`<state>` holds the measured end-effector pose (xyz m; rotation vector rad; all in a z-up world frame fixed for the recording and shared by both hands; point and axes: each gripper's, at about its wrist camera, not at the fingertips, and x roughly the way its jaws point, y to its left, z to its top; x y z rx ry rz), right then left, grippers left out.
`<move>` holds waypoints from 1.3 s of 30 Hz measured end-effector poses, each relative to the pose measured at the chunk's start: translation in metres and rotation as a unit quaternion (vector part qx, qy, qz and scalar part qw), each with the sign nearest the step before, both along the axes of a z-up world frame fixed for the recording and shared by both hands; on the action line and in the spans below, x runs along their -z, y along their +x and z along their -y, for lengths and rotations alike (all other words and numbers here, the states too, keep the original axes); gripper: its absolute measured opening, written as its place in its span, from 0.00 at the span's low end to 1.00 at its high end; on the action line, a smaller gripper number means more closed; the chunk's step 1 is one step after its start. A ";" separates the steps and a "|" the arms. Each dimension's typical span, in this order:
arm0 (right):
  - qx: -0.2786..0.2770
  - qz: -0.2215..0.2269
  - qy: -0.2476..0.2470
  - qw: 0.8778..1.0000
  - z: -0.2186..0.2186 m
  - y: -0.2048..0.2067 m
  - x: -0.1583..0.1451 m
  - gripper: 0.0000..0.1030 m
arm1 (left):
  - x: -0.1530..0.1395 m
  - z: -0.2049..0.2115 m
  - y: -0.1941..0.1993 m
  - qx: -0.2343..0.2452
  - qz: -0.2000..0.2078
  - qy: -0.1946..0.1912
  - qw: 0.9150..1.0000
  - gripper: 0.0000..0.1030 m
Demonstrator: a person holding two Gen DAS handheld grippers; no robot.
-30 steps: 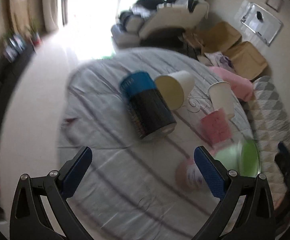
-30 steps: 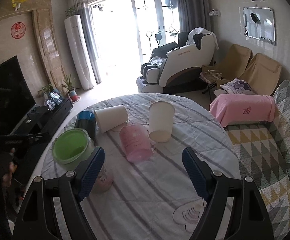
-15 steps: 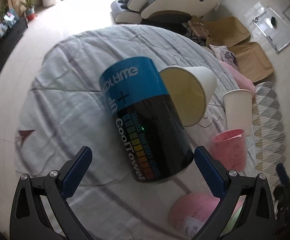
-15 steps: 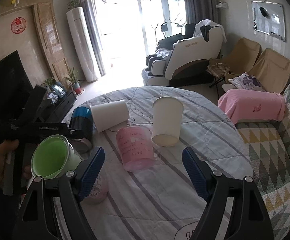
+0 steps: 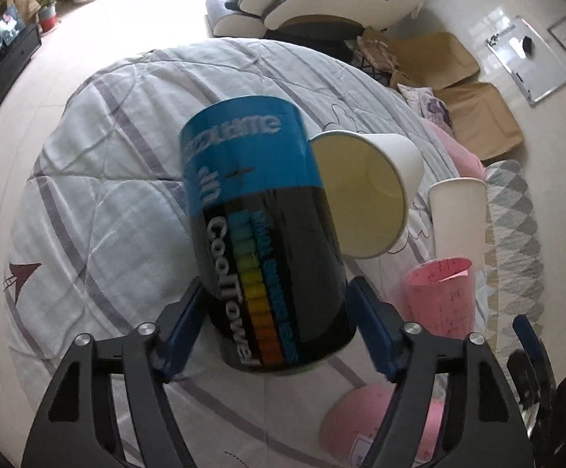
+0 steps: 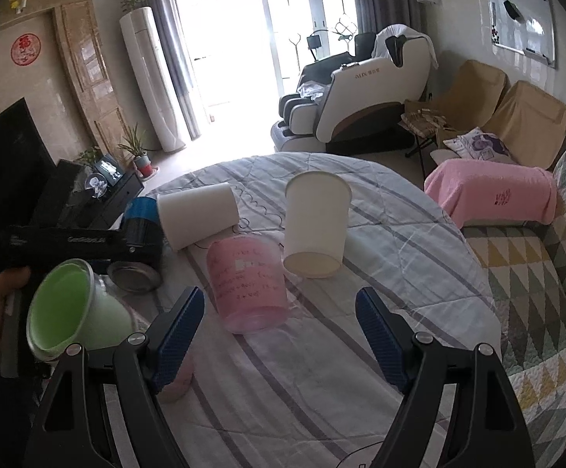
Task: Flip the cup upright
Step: 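Lift the CoolTowel can with the left gripper toward the right gripper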
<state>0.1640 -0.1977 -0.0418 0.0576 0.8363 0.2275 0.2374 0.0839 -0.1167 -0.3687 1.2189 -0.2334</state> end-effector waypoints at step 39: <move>0.021 -0.093 0.013 0.995 -0.015 -0.056 0.000 0.79 | -0.009 -0.009 -0.164 0.064 0.049 0.071 0.994 0.71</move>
